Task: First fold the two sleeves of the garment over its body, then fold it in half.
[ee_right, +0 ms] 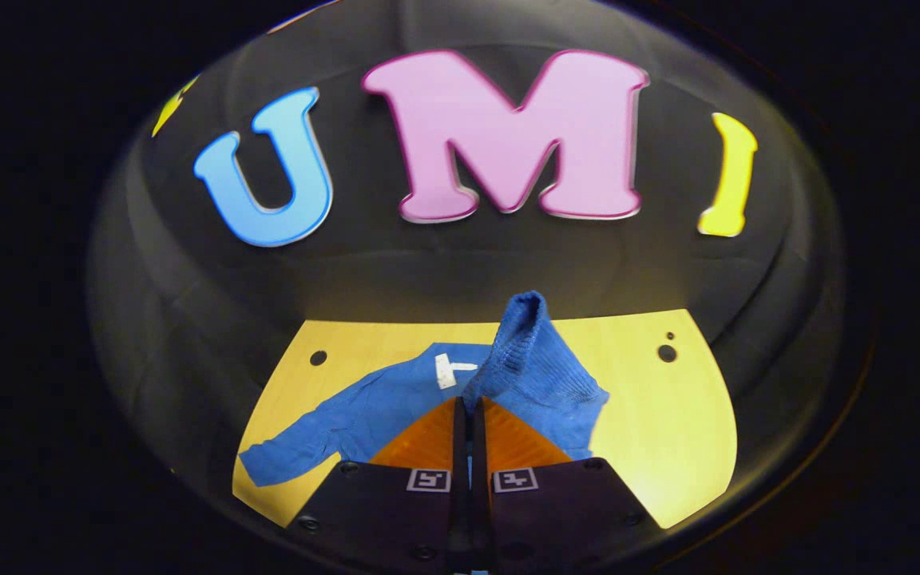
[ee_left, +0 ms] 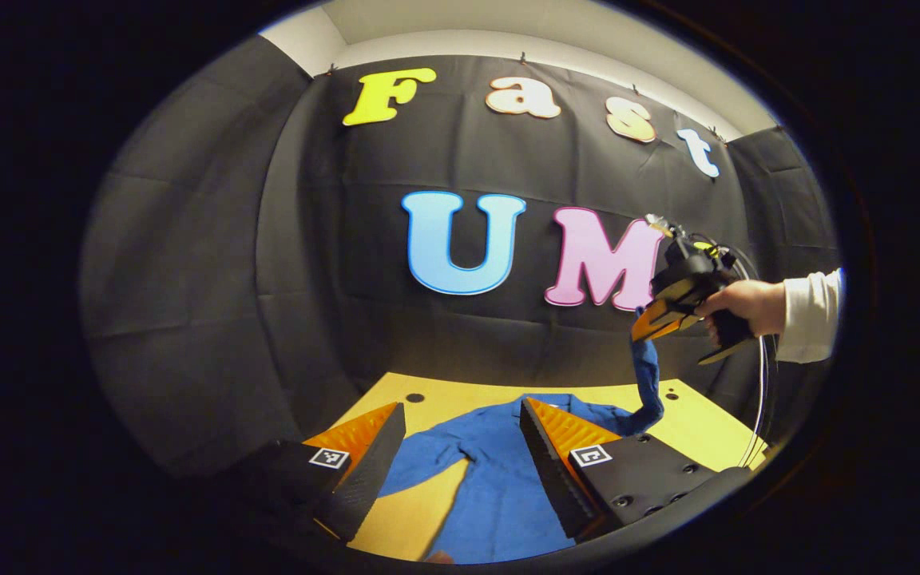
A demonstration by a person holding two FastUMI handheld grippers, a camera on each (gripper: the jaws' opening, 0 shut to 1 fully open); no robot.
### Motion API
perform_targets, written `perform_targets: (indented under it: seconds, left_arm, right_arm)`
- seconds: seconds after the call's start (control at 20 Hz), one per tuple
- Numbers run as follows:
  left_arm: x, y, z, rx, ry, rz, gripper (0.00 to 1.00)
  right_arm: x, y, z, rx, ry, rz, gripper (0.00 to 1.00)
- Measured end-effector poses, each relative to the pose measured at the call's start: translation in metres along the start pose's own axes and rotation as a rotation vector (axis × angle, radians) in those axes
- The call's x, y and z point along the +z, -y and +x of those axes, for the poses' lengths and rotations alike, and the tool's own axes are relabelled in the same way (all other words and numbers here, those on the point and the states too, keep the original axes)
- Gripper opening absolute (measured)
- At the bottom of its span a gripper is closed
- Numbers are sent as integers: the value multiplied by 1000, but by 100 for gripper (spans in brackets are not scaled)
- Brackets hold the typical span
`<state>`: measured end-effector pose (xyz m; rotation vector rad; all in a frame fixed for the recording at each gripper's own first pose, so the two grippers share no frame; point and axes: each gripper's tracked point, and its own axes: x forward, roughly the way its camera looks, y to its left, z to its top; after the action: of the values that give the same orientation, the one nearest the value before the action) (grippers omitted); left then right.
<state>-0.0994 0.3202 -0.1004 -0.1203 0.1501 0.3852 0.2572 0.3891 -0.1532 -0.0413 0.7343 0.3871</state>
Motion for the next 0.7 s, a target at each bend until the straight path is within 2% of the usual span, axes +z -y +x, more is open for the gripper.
perform_targets:
  seconds: [0.1, 0.3, 0.4, 0.5, 0.55, 0.6, 0.65, 0.7]
  left_arm:
    - [-17, -24, -4, 48, -46, -21, 83]
    - [-53, -74, -11, 174, -158, -74, 83]
    - [-63, -90, -12, 199, -171, -76, 83]
    - [-83, -103, -10, 201, -221, -95, 83]
    - [-91, -107, -6, 197, -235, -104, 83]
    - [-98, -113, 0, 195, -244, -106, 83]
    - [-106, -119, 6, 204, -260, -112, 83]
    - [-114, -128, 12, 217, -287, -122, 83]
  right_arm:
    - [-44, -34, 37, 51, -123, 7, 4]
    - [-107, -74, 114, 78, -230, -80, 5]
    - [-139, -104, 140, 113, -302, -48, 6]
    - [-150, -115, 165, 127, -321, -28, 5]
    - [-157, -123, 170, 166, -340, -11, 5]
    - [-162, -132, 168, 213, -365, 6, 7]
    - [-162, -140, 164, 249, -367, 25, 21]
    - [-163, -146, 167, 276, -357, 40, 29]
